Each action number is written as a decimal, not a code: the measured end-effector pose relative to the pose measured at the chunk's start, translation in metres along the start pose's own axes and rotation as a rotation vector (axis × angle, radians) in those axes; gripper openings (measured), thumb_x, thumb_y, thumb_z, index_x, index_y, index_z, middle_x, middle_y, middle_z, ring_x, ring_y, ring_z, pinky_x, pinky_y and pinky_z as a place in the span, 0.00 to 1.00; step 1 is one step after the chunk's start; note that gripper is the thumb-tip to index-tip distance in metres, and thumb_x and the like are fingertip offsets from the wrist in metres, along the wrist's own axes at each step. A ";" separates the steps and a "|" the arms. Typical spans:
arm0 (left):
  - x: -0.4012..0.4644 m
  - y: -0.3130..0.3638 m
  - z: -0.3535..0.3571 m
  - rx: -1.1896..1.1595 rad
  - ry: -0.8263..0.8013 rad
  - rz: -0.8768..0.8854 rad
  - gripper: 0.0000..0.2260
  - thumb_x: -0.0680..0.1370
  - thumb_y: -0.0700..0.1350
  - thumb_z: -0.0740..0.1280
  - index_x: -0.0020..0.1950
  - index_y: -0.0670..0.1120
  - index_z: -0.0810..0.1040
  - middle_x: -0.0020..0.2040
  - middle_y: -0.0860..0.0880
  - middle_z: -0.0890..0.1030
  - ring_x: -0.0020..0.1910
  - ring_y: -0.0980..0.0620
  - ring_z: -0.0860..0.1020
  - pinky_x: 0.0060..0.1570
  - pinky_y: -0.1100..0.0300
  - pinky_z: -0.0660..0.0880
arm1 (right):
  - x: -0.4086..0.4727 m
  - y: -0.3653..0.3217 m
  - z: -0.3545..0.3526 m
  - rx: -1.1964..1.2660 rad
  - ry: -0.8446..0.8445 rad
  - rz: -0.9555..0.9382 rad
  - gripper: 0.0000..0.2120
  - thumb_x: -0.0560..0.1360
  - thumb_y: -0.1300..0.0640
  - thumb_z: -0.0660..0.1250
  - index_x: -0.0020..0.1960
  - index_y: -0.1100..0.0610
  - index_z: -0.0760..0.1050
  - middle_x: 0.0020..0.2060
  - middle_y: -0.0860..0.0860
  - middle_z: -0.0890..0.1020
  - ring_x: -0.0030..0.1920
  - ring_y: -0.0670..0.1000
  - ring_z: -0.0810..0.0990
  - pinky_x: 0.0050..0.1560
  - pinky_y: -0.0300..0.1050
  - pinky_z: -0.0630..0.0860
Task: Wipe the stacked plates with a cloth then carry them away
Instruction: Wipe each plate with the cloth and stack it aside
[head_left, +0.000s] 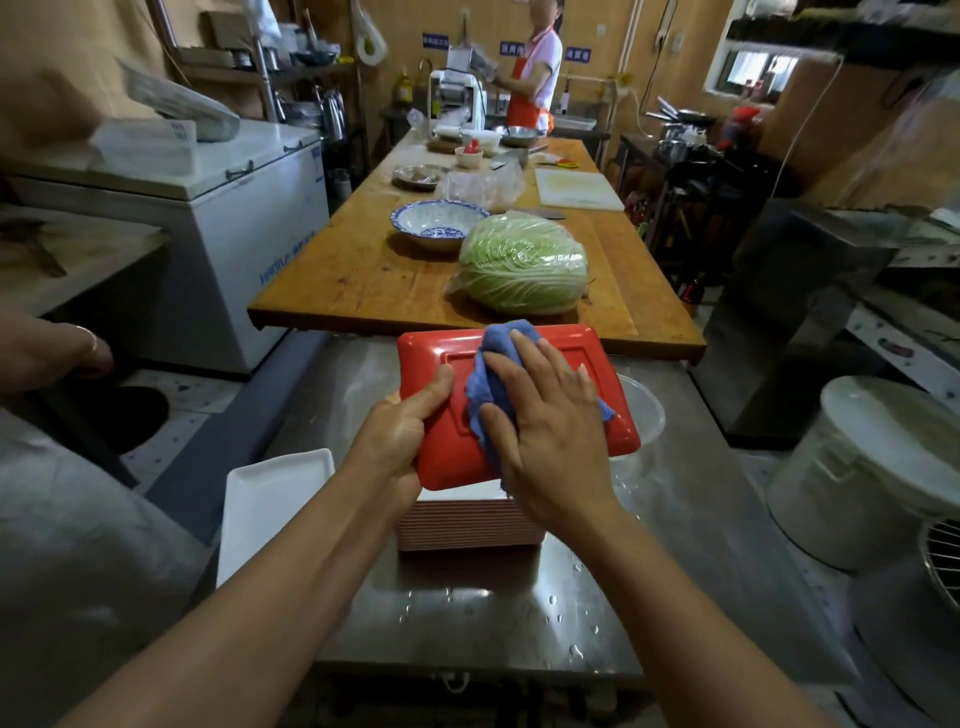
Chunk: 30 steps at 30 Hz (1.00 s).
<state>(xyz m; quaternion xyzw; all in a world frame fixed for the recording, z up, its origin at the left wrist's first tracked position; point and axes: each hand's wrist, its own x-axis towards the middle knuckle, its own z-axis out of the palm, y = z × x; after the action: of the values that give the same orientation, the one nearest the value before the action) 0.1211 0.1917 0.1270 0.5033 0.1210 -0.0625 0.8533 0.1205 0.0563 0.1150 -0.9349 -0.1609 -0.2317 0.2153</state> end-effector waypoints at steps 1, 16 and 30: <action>0.001 0.002 -0.003 -0.004 0.006 -0.002 0.08 0.77 0.46 0.65 0.52 0.44 0.78 0.43 0.41 0.83 0.38 0.44 0.82 0.37 0.49 0.81 | 0.002 0.008 -0.002 -0.013 0.008 0.021 0.23 0.76 0.46 0.55 0.69 0.49 0.68 0.73 0.48 0.64 0.74 0.52 0.57 0.73 0.55 0.52; 0.003 0.013 -0.033 -0.108 0.080 -0.078 0.09 0.76 0.50 0.66 0.48 0.45 0.75 0.34 0.43 0.84 0.29 0.46 0.83 0.25 0.52 0.79 | -0.030 0.005 0.012 0.031 0.144 -0.026 0.24 0.76 0.50 0.54 0.70 0.58 0.67 0.71 0.58 0.65 0.72 0.59 0.60 0.70 0.59 0.57; -0.024 0.039 -0.094 -0.130 0.180 -0.034 0.06 0.76 0.47 0.67 0.49 0.46 0.76 0.40 0.43 0.85 0.36 0.44 0.84 0.29 0.48 0.80 | -0.010 0.005 0.031 0.485 0.089 0.184 0.19 0.77 0.69 0.57 0.65 0.55 0.71 0.53 0.55 0.77 0.46 0.41 0.76 0.47 0.24 0.67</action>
<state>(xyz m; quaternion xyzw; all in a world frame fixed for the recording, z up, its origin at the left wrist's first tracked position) 0.0930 0.2928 0.1230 0.4484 0.2093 -0.0236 0.8687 0.1251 0.0647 0.0834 -0.8555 -0.1166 -0.2067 0.4602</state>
